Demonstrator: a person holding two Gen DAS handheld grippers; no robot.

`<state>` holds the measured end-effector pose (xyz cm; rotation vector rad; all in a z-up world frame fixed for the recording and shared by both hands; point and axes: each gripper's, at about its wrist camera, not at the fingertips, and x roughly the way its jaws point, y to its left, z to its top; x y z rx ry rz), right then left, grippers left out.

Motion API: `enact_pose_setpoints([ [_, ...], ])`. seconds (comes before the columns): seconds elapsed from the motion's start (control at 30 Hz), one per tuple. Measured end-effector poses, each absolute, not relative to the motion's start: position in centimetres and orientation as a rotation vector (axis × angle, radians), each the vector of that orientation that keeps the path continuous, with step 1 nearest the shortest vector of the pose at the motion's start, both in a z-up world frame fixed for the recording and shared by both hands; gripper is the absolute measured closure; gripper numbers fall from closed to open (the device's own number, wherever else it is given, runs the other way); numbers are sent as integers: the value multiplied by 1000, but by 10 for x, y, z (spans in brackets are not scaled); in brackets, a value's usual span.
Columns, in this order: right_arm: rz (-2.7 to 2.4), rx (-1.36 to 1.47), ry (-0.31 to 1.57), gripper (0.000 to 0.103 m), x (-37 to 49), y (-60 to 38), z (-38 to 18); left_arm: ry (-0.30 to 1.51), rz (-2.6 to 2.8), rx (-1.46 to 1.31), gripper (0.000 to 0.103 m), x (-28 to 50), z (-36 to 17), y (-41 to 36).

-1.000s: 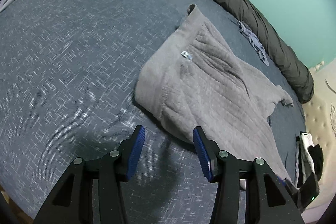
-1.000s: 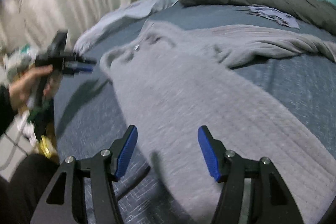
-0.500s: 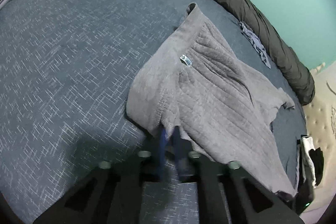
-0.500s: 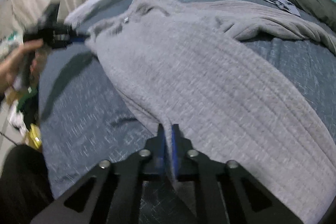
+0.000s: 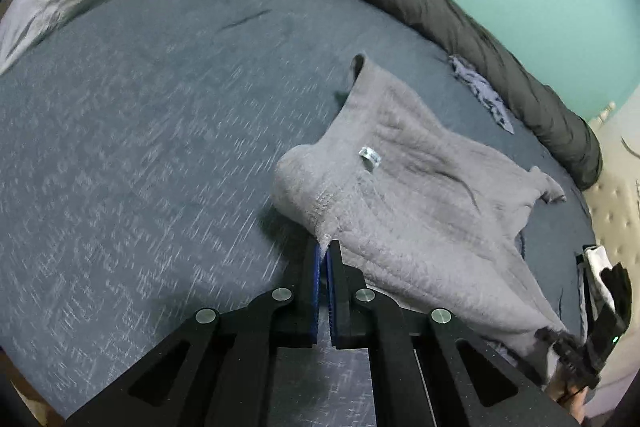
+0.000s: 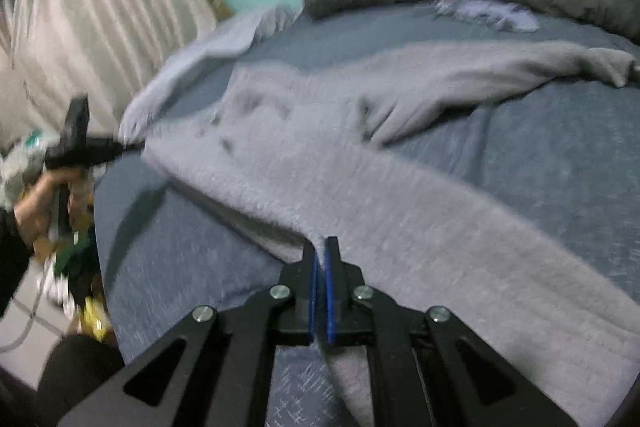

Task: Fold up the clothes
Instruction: 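Grasp the grey hoodie hem edge with the left gripper and lift it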

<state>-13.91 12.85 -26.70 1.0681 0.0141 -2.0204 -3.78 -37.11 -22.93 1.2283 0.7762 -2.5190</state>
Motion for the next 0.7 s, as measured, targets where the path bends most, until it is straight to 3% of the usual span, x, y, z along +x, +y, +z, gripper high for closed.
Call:
enact_pose_setpoints([
  [0.13,-1928,1115,39,96,-134,116,-280,849,-2462,1236,100,-32,-250,-383],
  [0.27,-1940,1082,23,75,-135,120,-270,927,-2418,1221,97,-24,-261,-390],
  [0.37,-1954,1037,-91,70,-141,134,-258,991,-2396,1155,94,-15,-255,-393],
  [0.43,-1982,1010,-164,68,-146,146,-253,1029,-2415,1151,81,-16,-253,-393],
  [0.47,-2002,999,-186,67,-148,150,-251,1015,-2404,1161,56,-18,-253,-392],
  [0.5,-2014,994,-196,67,-150,153,-250,1001,-2393,1170,44,-21,-254,-391],
  [0.7,-2038,1002,-180,67,-153,157,-252,1080,-2370,1180,45,-41,-271,-390],
])
